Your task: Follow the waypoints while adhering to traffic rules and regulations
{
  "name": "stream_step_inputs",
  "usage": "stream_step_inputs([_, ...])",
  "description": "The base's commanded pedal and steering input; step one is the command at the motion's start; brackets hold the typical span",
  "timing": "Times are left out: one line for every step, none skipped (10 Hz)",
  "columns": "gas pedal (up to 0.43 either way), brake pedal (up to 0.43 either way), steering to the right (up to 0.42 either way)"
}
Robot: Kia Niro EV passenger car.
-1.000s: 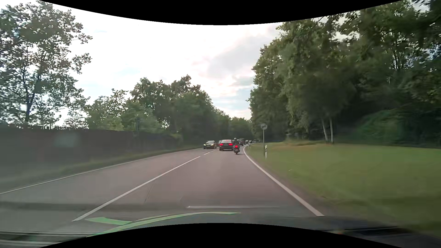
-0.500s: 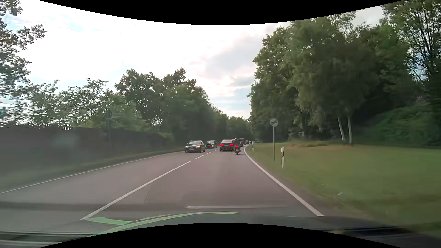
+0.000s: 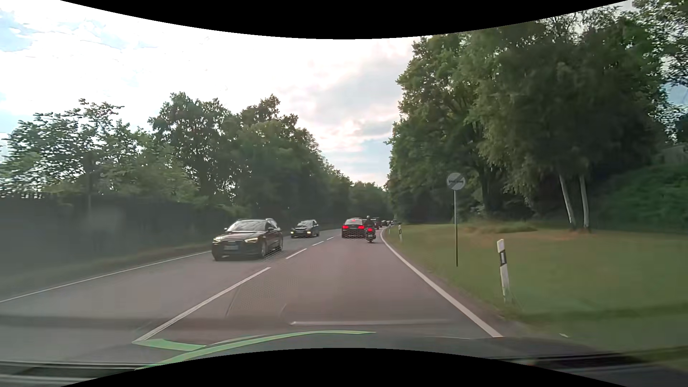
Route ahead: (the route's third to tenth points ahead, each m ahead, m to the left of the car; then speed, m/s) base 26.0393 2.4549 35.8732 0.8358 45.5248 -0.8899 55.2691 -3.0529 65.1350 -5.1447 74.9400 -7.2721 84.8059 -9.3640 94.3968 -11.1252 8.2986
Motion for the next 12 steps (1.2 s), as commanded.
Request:
stream_step_inputs([0.008, 0.0, 0.018])
stream_step_inputs([0.008, 0.0, 0.018])
stream_step_inputs([0.008, 0.0, 0.018])
stream_step_inputs([0.008, 0.0, 0.018])
stream_step_inputs([0.008, 0.0, 0.018])
stream_step_inputs([0.008, 0.0, 0.018])
stream_step_inputs([0.008, 0.0, 0.017])
stream_step_inputs([0.008, 0.0, 0.017])
stream_step_inputs([0.008, 0.0, 0.016])
stream_step_inputs([0.008, 0.0, 0.016])
stream_step_inputs([0.008, 0.0, 0.016])
stream_step_inputs([0.008, 0.0, 0.016])
